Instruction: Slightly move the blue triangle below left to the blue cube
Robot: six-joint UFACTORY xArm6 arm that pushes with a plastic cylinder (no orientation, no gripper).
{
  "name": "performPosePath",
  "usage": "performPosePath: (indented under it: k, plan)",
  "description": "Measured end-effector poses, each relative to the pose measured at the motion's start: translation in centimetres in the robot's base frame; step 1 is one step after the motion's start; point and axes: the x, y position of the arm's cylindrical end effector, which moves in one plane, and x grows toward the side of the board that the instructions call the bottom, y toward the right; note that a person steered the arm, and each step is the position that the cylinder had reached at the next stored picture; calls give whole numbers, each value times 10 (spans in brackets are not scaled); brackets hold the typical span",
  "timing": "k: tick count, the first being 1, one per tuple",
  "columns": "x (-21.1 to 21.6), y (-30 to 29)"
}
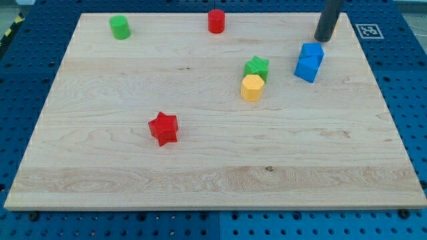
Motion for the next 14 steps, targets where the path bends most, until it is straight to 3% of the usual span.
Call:
performPosePath:
  k: [7, 14]
  plan:
    - [84, 2]
    - [108, -1]
